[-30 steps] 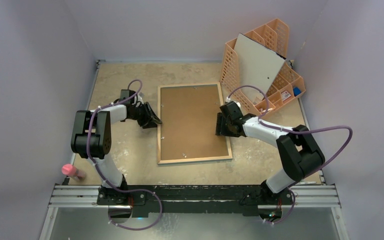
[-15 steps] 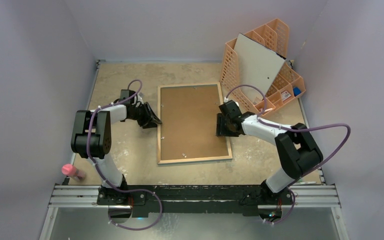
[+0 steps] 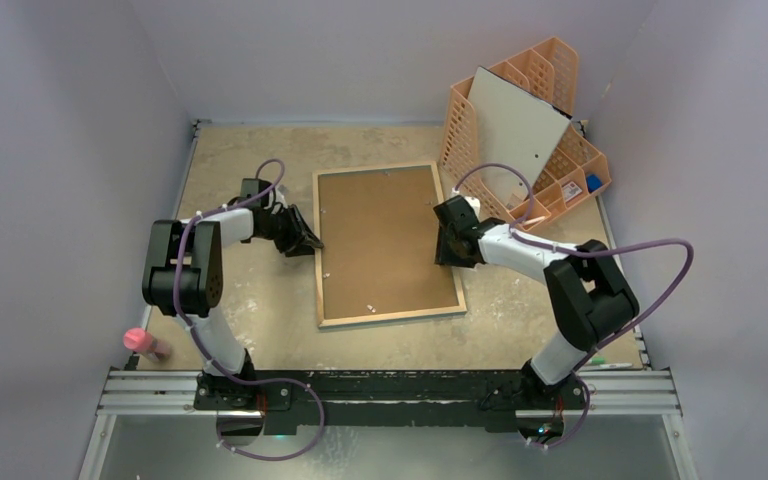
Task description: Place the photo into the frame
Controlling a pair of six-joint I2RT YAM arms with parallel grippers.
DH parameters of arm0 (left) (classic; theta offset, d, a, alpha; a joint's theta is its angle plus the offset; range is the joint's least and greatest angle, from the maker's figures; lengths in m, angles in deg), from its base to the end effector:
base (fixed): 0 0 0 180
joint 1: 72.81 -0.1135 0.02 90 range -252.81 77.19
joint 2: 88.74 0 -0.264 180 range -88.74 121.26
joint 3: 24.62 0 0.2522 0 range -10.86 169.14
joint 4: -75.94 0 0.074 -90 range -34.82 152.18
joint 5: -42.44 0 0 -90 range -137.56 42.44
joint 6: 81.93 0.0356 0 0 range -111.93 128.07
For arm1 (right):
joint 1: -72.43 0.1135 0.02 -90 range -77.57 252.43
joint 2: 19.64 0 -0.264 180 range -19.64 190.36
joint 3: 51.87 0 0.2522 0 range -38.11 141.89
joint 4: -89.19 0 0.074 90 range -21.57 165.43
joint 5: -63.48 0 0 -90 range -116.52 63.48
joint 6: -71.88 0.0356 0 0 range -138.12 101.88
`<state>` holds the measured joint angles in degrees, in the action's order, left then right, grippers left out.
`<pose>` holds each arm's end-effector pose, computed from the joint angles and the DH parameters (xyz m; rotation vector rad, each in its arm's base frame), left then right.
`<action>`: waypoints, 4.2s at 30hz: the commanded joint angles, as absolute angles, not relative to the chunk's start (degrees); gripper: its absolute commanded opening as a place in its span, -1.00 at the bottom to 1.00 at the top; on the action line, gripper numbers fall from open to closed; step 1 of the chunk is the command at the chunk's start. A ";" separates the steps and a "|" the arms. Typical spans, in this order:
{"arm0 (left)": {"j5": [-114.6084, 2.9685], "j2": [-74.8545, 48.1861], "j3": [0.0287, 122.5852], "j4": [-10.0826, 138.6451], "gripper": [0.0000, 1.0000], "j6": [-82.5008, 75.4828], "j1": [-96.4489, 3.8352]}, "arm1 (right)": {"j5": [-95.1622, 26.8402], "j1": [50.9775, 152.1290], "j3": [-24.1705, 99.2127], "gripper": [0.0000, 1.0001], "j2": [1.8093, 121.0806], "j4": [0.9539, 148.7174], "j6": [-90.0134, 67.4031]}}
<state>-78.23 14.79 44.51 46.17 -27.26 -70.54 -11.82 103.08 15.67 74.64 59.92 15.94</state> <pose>0.3345 -0.0314 0.1335 -0.6156 2.6809 -0.9155 0.2847 0.1582 0.1734 0.1732 2.5007 0.1368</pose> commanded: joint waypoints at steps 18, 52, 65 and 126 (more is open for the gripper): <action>-71.83 17.96 43.30 40.66 -0.39 -24.46 -70.10 | -12.54 101.32 11.28 -0.65 80.39 65.69 20.21; -77.17 15.24 36.08 47.94 -0.35 -32.08 -70.08 | -24.22 100.23 10.40 -0.46 73.78 64.24 23.77; -77.04 15.51 36.11 48.60 -0.36 -33.33 -70.01 | -27.56 99.79 8.61 -1.00 70.24 68.26 20.69; -64.97 22.79 50.16 41.23 -0.07 -22.18 -69.36 | -11.84 96.35 38.74 -0.02 96.98 69.30 1.35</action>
<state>-76.40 18.46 50.89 43.81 -28.11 -70.11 -9.55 97.03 39.23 94.75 71.53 6.22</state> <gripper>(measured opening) 0.460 0.454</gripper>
